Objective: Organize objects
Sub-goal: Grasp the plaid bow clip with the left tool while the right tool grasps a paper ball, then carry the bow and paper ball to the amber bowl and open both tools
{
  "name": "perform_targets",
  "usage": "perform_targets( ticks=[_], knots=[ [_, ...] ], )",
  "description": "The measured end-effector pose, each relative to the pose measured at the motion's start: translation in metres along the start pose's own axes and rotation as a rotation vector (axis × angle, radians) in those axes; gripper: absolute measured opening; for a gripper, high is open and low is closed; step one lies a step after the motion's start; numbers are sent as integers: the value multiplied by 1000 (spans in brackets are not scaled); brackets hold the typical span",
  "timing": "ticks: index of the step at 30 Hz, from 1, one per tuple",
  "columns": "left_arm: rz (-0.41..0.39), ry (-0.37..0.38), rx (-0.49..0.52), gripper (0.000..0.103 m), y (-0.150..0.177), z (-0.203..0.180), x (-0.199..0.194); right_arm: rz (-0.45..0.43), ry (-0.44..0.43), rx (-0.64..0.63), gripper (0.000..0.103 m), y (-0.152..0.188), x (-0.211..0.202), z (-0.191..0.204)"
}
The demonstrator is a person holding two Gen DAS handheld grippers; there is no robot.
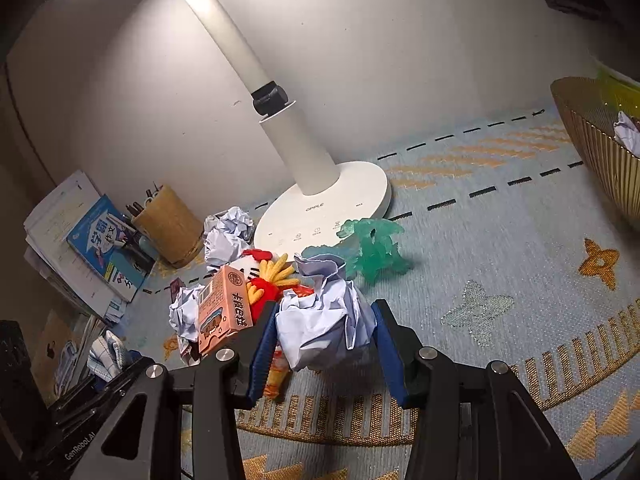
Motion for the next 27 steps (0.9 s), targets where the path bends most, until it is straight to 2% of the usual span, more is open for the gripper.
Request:
perform_targets(
  ticks=[9, 12, 19, 23, 27],
  knots=[
    [-75, 52, -11, 40, -29, -6, -32, -67, -27, -54, 46, -6, -15, 14],
    [-97, 54, 20, 40, -39, -15, -38, -89, -83, -26, 46, -13, -26, 17],
    [-130, 66, 76, 41, -57, -43, -42, -147, -111, -4, 46, -38, -59, 12],
    [-142, 135, 79, 41, -70, -71, -39, -209, -61, -50, 46, -62, -89, 4],
    [-160, 192, 127, 41, -84, -110, -32, -265, -14, -45, 46, -86, -120, -19]
  ],
)
Point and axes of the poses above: each gripper's, at about its wrist camera, not at the fingertips, and x roughly the way its jaws point, z to its left, y to its underside, the point moved 6 cm from there along x, roughly the way its jaws point, and after that the axes turned 1 degree about -z, right-handed, at the moved point
